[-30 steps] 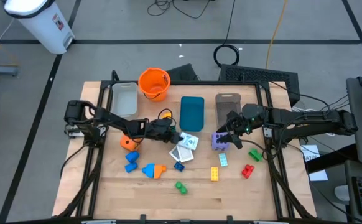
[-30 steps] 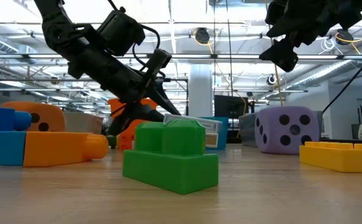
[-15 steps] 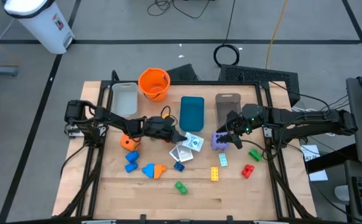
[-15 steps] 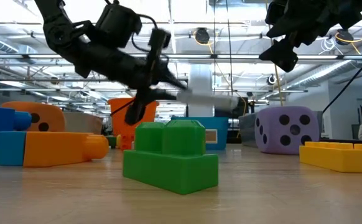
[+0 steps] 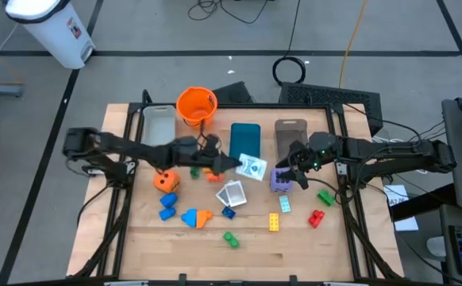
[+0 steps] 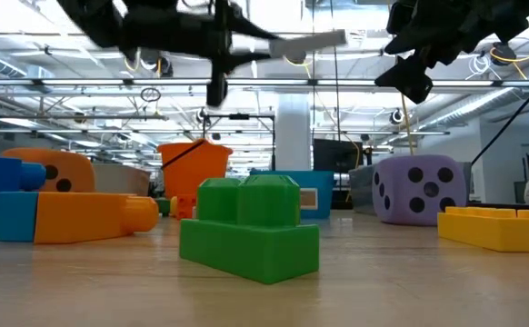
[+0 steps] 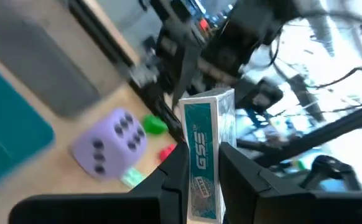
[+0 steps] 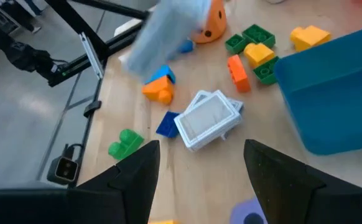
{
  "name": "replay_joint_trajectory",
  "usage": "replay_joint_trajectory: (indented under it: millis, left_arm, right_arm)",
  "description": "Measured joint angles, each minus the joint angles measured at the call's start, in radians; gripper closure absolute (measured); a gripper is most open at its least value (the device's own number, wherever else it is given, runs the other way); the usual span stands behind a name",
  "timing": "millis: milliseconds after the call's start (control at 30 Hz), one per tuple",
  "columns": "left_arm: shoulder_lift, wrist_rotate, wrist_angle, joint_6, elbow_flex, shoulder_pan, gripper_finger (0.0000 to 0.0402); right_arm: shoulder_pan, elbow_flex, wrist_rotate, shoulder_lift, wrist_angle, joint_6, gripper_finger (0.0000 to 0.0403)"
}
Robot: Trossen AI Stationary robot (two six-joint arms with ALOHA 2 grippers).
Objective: Pick & Place Toys
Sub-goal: Put the blue deck of cards into the gray bin
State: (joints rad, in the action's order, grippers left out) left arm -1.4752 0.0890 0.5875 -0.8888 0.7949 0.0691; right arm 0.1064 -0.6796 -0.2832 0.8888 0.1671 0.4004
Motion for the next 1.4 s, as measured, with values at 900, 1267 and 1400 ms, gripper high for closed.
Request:
replay_joint_trajectory:
  millis: [900,1267,1400]
  left_arm:
    - [0.484,-0.428,-1.839,0.179,0.392,0.304,0.0335]
    - [0.415,-0.403,-1.839,0.245,0.392,0.405,0.0335]
    - [0.388,-0.401,-1.808,0.270,0.392,0.418,0.0334]
  right_arm:
    - [0.044,0.000,0.052,0.000,-0.040,-0.039,0.0177]
    - [0.044,0.000,0.051,-0.001,-0.189,-0.036,0.0177]
    - [0.044,0.000,0.051,-0.001,-0.206,-0.035,0.0177]
